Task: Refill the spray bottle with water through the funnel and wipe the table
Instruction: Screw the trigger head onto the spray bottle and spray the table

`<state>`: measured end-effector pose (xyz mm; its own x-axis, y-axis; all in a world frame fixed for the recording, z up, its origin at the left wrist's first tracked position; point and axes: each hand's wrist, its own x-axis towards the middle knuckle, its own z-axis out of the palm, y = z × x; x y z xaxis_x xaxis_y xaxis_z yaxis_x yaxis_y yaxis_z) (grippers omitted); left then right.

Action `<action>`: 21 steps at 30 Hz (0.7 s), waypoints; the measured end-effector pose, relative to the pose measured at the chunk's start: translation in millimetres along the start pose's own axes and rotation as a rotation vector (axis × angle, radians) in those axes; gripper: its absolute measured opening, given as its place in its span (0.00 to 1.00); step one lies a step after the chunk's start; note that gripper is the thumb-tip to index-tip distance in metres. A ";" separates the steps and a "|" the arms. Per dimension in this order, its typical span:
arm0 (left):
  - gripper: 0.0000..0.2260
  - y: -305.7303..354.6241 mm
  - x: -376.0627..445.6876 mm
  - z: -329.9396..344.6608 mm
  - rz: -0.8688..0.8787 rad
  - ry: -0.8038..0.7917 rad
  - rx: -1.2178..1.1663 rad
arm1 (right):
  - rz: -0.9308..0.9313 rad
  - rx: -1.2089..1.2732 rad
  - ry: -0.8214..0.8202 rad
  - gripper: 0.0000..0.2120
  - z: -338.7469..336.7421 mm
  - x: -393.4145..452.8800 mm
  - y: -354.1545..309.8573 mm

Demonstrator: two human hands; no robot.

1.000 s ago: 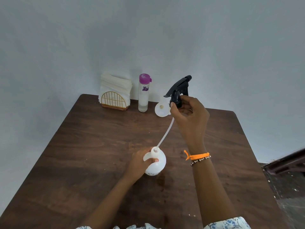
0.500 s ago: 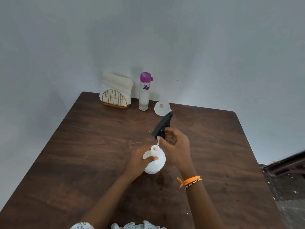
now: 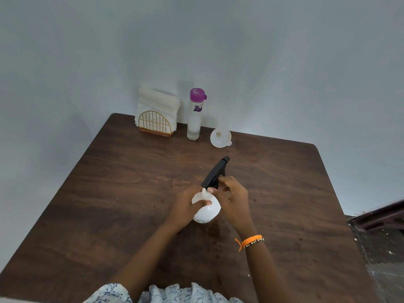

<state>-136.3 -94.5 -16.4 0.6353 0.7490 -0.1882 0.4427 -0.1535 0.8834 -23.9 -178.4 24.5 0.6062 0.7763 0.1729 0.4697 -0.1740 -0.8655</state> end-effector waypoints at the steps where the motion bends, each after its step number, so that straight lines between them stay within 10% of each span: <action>1: 0.22 1.1 -0.7 -0.3 -0.010 0.002 0.003 | 0.006 0.004 0.004 0.08 1.0 -1.4 2.4; 21: 0.14 10.6 -3.1 -6.7 0.031 -0.036 0.004 | -0.107 0.024 -0.091 0.17 2.1 0.6 12.4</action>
<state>-137.8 -94.2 -3.6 0.6708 0.7204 -0.1763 0.4254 -0.1790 0.8871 -19.0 -178.8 12.8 0.4920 0.8417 0.2224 0.5123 -0.0734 -0.8557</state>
